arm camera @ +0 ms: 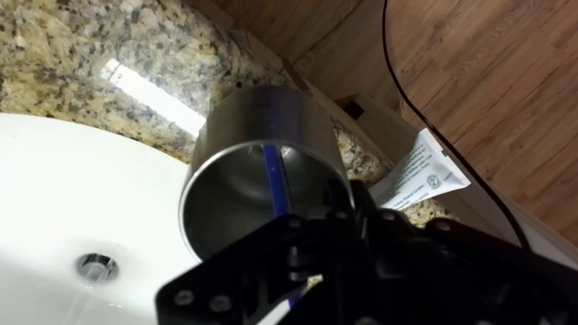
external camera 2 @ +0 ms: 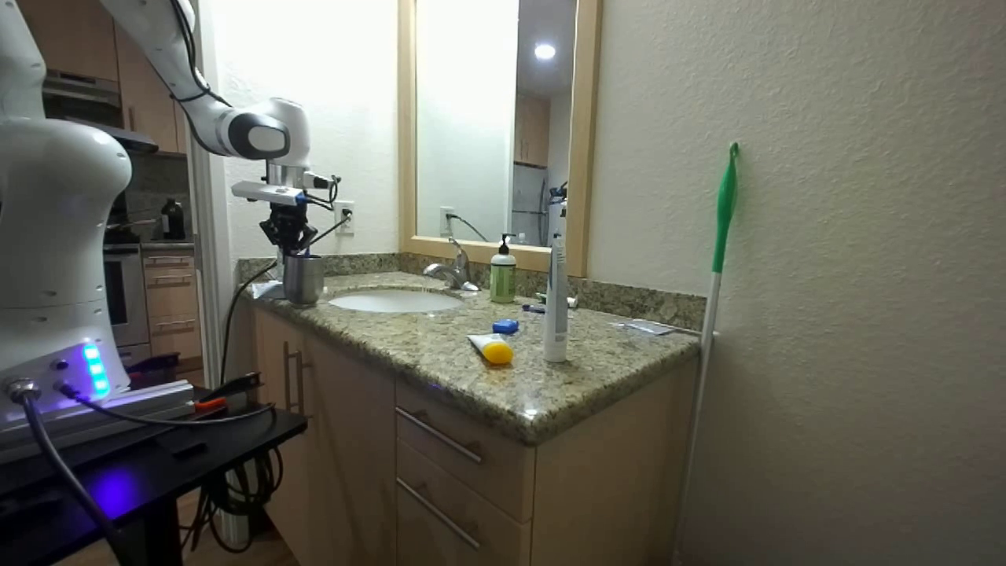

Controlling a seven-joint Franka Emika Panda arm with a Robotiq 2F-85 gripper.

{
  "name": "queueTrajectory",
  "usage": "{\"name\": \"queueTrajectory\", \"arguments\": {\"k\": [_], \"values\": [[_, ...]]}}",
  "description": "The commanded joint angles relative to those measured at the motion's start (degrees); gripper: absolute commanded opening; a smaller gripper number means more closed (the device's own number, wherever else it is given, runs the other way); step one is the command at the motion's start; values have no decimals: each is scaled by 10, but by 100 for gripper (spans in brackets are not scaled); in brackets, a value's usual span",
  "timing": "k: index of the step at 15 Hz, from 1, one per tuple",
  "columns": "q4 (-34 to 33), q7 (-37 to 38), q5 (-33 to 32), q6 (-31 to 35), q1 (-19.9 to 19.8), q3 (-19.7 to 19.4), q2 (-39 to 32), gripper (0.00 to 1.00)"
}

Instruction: Move the toothbrush cup closer to the toothpaste

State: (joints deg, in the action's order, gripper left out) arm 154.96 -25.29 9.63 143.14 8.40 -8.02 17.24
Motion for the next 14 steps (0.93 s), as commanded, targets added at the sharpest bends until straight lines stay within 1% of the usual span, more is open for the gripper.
{"name": "queueTrajectory", "arguments": {"k": [1, 4, 8, 14], "values": [[-20, 32, -27, -31, -20, 19, -19, 1], [-20, 45, -40, -40, -26, 21, -28, 1], [-20, 53, -53, -31, -33, 23, -33, 1], [-24, 51, -57, -25, -32, 25, -40, 1]]}}
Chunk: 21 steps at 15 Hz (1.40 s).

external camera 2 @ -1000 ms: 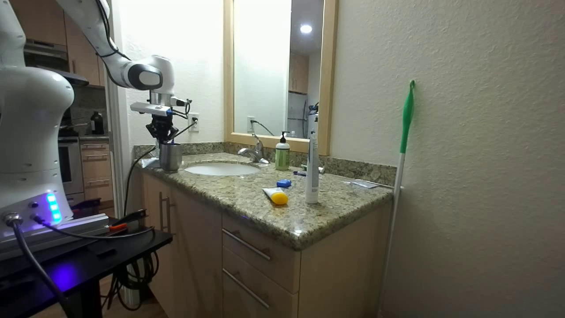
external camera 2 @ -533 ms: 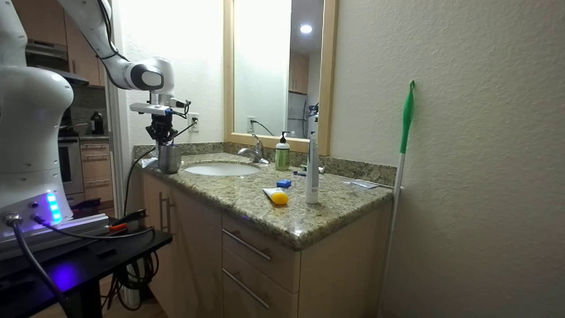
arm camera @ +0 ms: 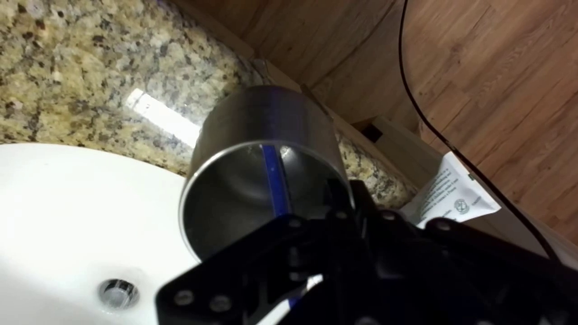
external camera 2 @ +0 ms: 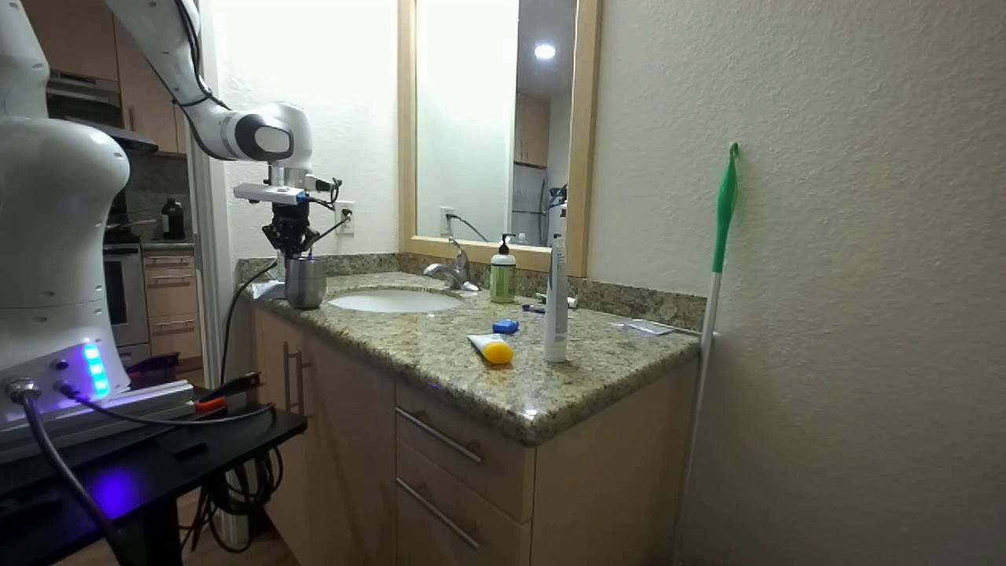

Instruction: Move the toothbrush cup closer to the toothpaste

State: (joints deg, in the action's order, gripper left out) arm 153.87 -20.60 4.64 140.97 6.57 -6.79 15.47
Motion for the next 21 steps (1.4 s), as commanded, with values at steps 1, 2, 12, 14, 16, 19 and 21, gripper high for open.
{"name": "queueTrajectory", "arguments": {"k": [1, 2, 12, 14, 16, 19, 21], "values": [[-13, 1, -4, -1, -12, 12, -25, 1], [-14, 1, -2, 1, -12, 12, -26, 1], [-28, 17, -38, -18, -21, 22, -2, 86], [-28, 9, -41, -43, -19, 22, 28, 98], [-31, 8, -47, -70, -17, 27, 62, 100], [-43, 13, -59, -129, -12, 38, 130, 100], [-48, 22, -76, -167, -11, 54, 198, 100]]}}
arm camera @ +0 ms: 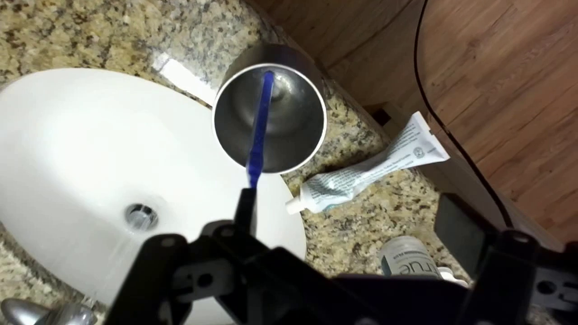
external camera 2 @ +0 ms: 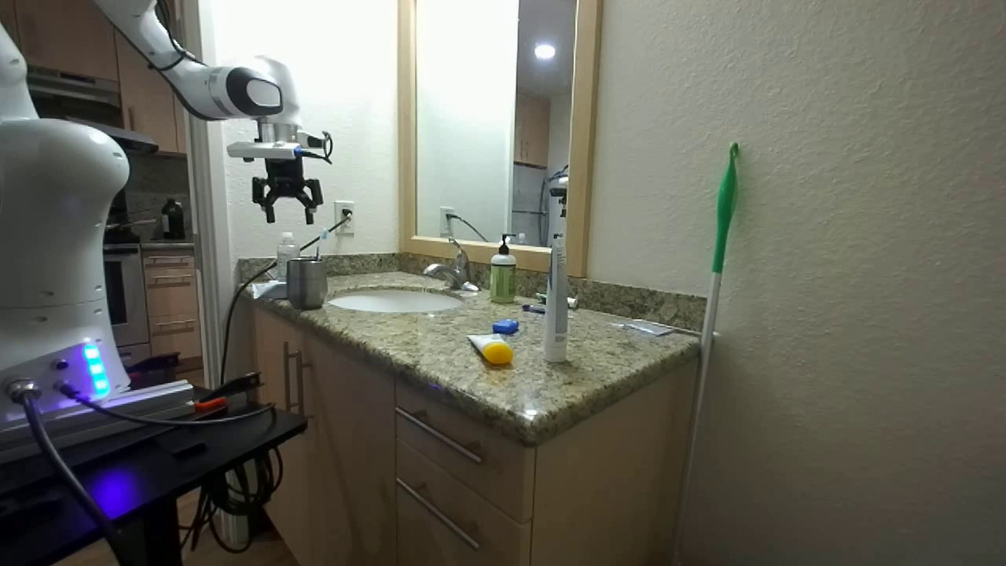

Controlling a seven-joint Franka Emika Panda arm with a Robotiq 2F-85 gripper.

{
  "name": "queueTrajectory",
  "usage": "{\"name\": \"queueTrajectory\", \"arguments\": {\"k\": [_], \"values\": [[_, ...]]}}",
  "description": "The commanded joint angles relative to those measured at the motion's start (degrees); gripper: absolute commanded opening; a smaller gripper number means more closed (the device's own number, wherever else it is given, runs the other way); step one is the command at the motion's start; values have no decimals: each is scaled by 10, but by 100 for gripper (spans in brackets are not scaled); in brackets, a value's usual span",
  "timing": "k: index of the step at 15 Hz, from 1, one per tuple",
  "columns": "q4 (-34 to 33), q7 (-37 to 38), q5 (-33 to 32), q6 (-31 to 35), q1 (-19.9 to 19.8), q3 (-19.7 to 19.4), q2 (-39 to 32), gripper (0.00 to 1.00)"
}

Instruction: Move the toothbrush cup closer to the toothpaste

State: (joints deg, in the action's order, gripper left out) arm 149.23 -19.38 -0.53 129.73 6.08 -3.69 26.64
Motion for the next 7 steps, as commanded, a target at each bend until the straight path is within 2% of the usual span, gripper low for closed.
{"name": "queueTrajectory", "arguments": {"k": [1, 5, 6, 7], "values": [[-2, 20, -36, -62, -5, 36, 121, 100], [8, 70, -83, -69, -5, 85, 269, 100], [-11, 52, -66, -58, 7, 60, 201, 100], [-10, 63, -74, -65, 8, 71, 235, 100]]}}
